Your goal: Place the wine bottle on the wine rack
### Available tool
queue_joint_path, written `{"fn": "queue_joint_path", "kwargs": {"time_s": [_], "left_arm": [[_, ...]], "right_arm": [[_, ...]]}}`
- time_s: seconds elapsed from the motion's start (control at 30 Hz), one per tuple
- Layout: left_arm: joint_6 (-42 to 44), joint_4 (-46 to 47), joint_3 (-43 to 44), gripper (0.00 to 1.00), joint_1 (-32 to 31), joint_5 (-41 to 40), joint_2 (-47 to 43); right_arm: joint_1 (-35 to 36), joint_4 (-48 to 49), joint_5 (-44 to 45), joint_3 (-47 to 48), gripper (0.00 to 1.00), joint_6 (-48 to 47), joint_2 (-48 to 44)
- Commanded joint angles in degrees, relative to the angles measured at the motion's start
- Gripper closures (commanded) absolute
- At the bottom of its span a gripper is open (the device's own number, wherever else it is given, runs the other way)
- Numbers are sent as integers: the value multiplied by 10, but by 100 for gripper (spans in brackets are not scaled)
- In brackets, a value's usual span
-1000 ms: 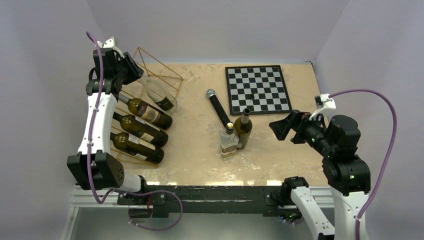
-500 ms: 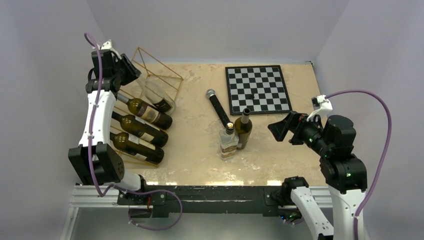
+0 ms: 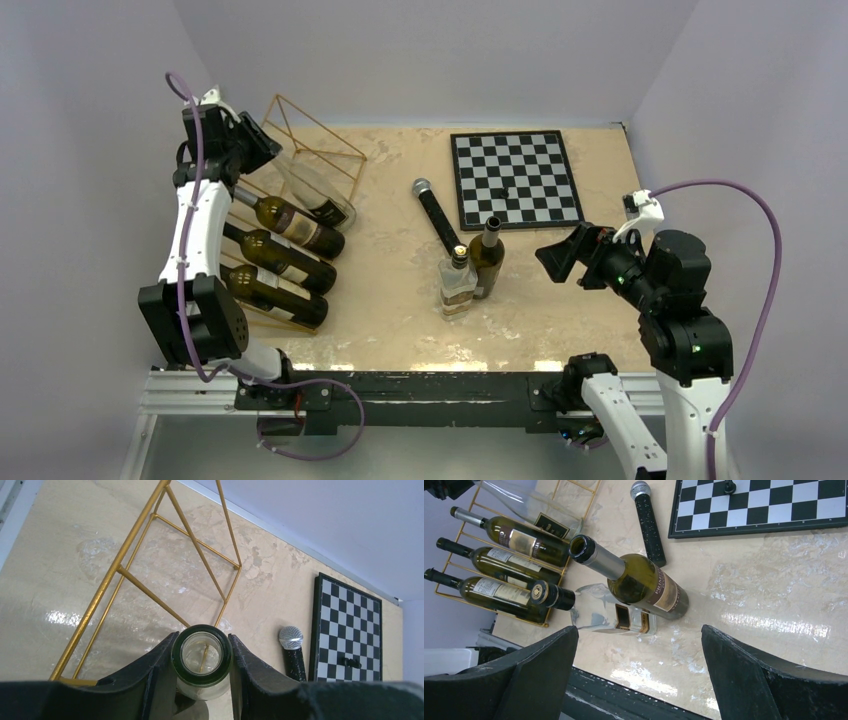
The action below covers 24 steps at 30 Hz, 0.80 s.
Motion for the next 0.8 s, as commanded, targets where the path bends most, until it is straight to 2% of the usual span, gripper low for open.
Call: {"fn": "queue_joint_path", "kwargs": {"time_s": [0.0, 0.1, 0.2, 0.33, 0.5, 0.67, 0.77], "left_arm": [[-60, 79, -10, 100, 14, 36, -6], [-75, 84, -27, 96, 24, 23, -9], [-82, 90, -40, 86, 31, 12, -13], [-83, 90, -47, 77, 33, -2, -11], [-81, 83, -60, 75, 34, -43, -14], [-76, 70, -65, 63, 34, -77, -17], [-82, 58, -64, 60, 34, -89, -15]], "right_arm": [[-1, 22, -8, -1, 1, 1, 1], [-1, 21, -6, 0, 1, -1, 1], [-1, 21, -5, 1, 1, -2, 1], [-1, 23, -6, -2, 1, 0, 4], [-2, 25, 1, -8, 1, -3, 3], [-1, 30, -1, -8, 1, -3, 8], [-1, 33, -3, -11, 1, 0, 7]]}}
